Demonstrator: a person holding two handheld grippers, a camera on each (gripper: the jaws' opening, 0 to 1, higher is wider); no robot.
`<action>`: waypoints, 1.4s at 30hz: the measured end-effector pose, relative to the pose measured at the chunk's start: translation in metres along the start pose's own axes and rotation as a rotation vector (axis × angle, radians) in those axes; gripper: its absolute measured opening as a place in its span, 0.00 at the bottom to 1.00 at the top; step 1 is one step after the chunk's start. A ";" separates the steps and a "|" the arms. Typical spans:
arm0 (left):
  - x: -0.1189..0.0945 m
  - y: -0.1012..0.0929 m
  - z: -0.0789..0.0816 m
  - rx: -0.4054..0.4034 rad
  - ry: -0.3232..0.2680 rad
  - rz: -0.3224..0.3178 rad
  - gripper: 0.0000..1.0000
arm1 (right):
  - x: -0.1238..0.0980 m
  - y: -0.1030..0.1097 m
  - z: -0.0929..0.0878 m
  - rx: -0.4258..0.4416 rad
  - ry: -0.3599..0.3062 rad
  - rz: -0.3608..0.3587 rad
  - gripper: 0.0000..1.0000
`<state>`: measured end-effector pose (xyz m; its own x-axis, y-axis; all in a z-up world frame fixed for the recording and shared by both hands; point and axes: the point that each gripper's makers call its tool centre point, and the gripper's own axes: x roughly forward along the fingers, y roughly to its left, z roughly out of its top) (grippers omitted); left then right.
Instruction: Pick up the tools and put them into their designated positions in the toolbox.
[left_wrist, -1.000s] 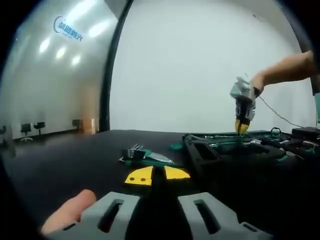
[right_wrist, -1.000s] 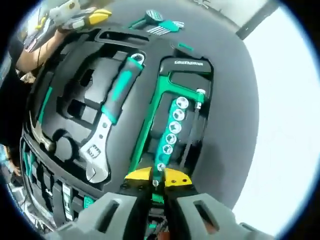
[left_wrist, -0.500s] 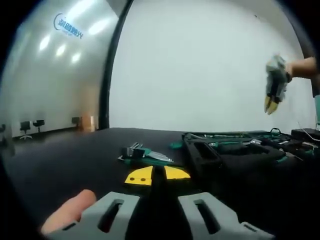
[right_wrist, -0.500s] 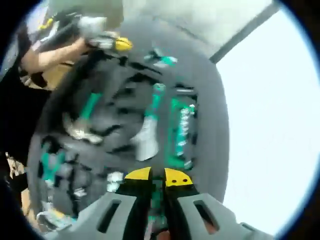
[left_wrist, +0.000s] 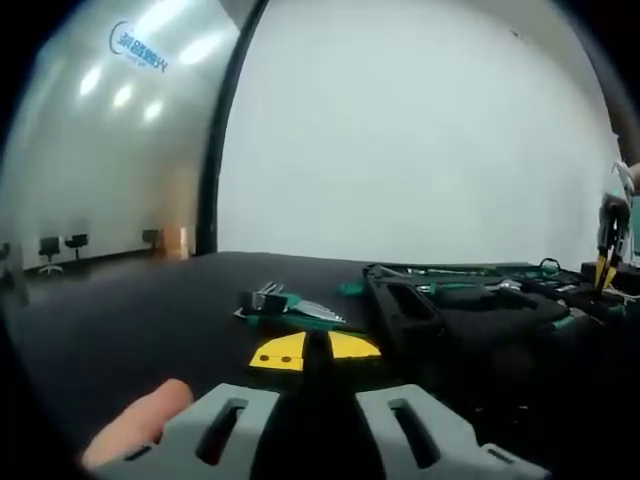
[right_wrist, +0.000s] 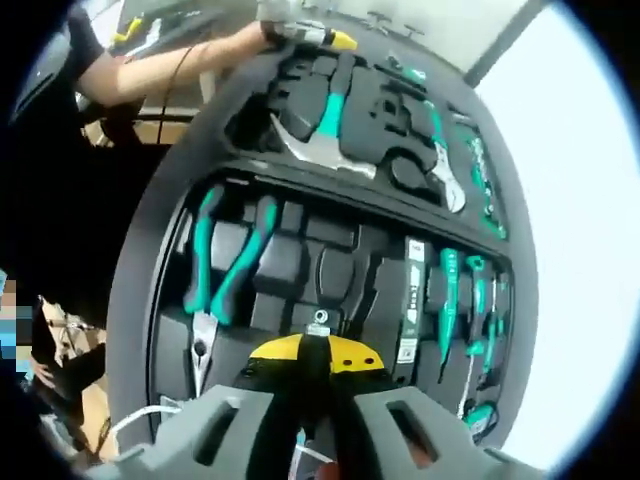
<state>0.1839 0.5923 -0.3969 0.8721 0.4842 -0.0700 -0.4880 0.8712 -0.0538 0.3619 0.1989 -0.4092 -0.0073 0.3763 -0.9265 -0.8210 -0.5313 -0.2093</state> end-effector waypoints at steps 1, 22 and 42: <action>0.000 0.000 0.000 0.001 -0.001 0.001 0.09 | 0.003 0.000 -0.001 -0.005 0.016 0.002 0.07; 0.002 0.003 0.000 0.014 0.001 0.008 0.09 | -0.026 0.005 0.007 0.187 -0.100 -0.035 0.00; 0.003 0.004 0.000 0.005 0.002 0.014 0.08 | 0.017 -0.008 0.005 0.185 -0.015 -0.020 0.11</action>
<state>0.1852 0.5971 -0.3974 0.8650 0.4965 -0.0728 -0.5003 0.8646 -0.0475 0.3652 0.2129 -0.4216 0.0030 0.3972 -0.9177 -0.9121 -0.3751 -0.1653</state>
